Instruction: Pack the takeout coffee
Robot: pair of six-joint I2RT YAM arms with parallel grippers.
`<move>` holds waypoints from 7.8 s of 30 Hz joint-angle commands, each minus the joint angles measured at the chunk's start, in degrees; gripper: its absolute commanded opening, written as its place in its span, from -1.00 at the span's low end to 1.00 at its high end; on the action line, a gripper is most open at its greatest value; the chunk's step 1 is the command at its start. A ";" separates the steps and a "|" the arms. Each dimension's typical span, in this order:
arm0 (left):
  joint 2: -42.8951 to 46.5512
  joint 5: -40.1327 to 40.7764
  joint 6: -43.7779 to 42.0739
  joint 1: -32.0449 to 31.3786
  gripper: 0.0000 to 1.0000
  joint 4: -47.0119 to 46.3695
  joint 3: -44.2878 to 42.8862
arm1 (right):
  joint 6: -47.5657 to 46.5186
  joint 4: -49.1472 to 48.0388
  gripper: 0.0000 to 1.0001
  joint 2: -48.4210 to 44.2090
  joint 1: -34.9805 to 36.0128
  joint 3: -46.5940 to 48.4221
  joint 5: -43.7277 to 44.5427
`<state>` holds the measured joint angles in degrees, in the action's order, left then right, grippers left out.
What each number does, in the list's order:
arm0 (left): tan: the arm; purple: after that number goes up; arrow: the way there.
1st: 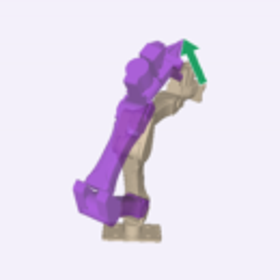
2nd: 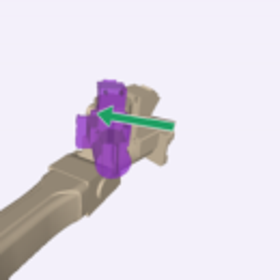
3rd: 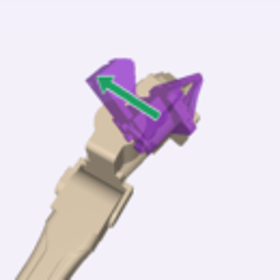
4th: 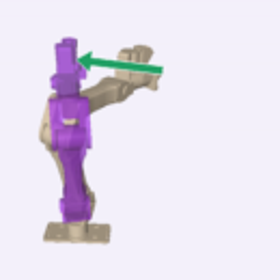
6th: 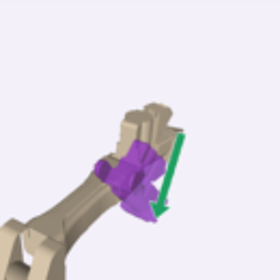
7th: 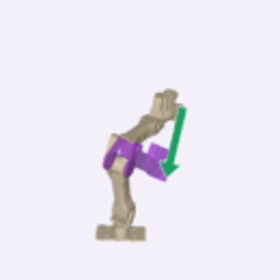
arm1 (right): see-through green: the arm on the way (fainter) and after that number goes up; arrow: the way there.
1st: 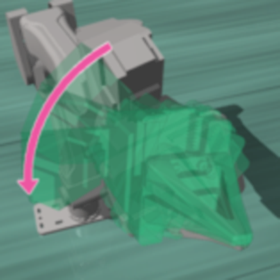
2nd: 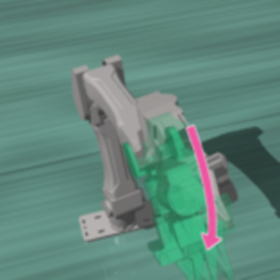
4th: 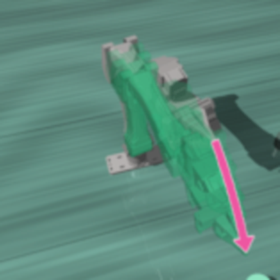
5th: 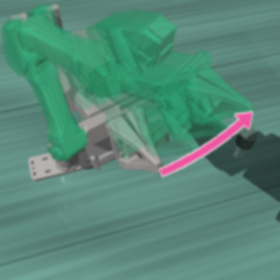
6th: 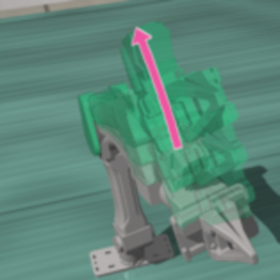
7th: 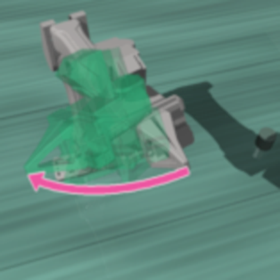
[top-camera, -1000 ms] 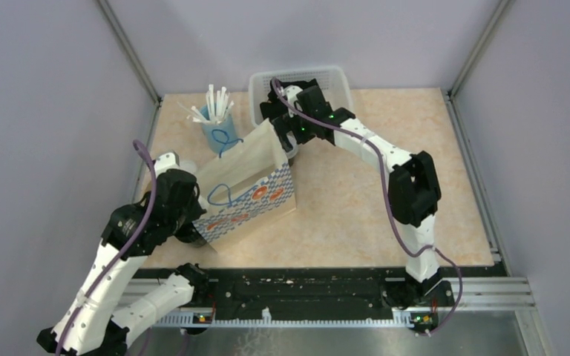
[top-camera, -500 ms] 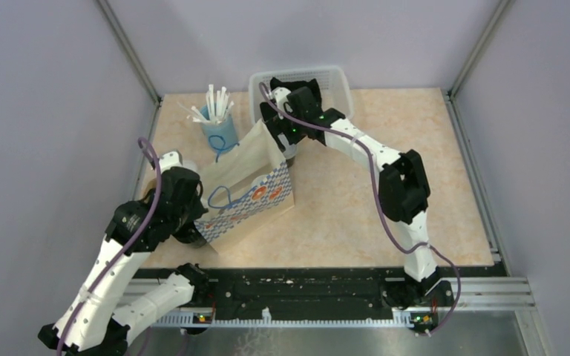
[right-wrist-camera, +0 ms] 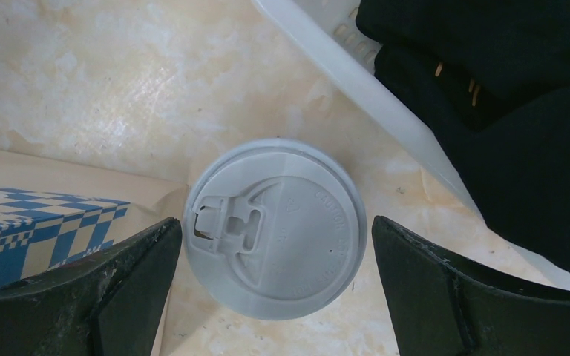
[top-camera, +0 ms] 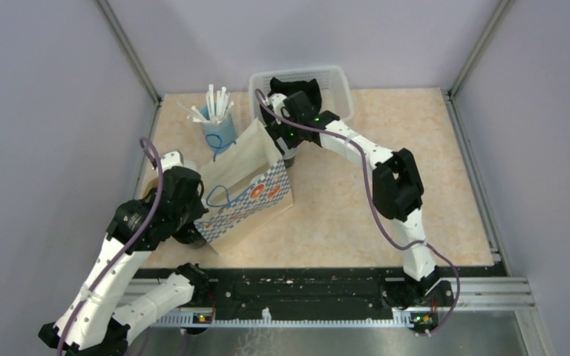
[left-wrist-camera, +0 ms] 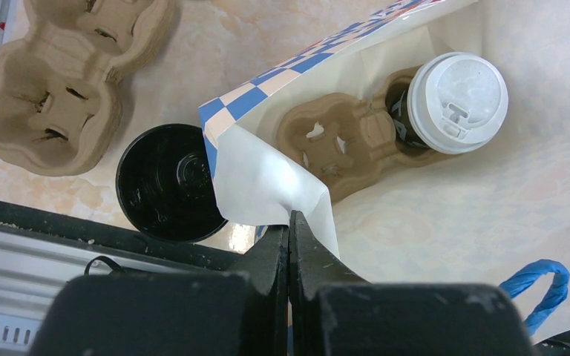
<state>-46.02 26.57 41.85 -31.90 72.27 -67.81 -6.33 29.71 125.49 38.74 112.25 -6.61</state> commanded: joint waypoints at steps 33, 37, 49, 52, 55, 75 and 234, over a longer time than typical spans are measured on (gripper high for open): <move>-0.50 -2.47 -2.18 0.06 -1.00 -1.56 2.01 | 3.02 -4.59 0.47 -5.41 -0.84 -2.09 3.72; -0.15 -2.55 -2.86 0.07 -1.00 -2.34 2.77 | 3.54 -5.85 0.44 -7.88 -1.39 -4.97 4.69; -0.66 -4.84 -7.98 0.08 -1.00 -6.35 2.29 | 5.47 -4.05 0.43 -15.68 -3.10 -11.42 10.37; -0.62 -6.82 -10.39 0.06 -1.00 -8.72 1.59 | 5.89 -2.53 0.43 -19.60 -4.53 -14.57 11.87; -1.40 -11.44 -15.08 0.13 -1.00 -13.41 0.35 | 7.60 0.38 0.43 -24.45 -6.11 -17.32 14.00; -11.21 -27.10 -20.13 0.07 -1.00 -27.04 -7.06 | 1.63 28.67 0.29 -51.55 -7.46 1.73 9.79; 2.85 -18.62 -5.83 0.08 -1.00 -15.57 -0.89 | -22.87 -6.05 0.24 -24.71 21.86 -36.98 1.13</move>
<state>-41.06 4.23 33.28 -31.88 55.88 -64.73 -30.39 16.78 97.49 62.52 72.97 -0.32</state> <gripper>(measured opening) 0.006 0.626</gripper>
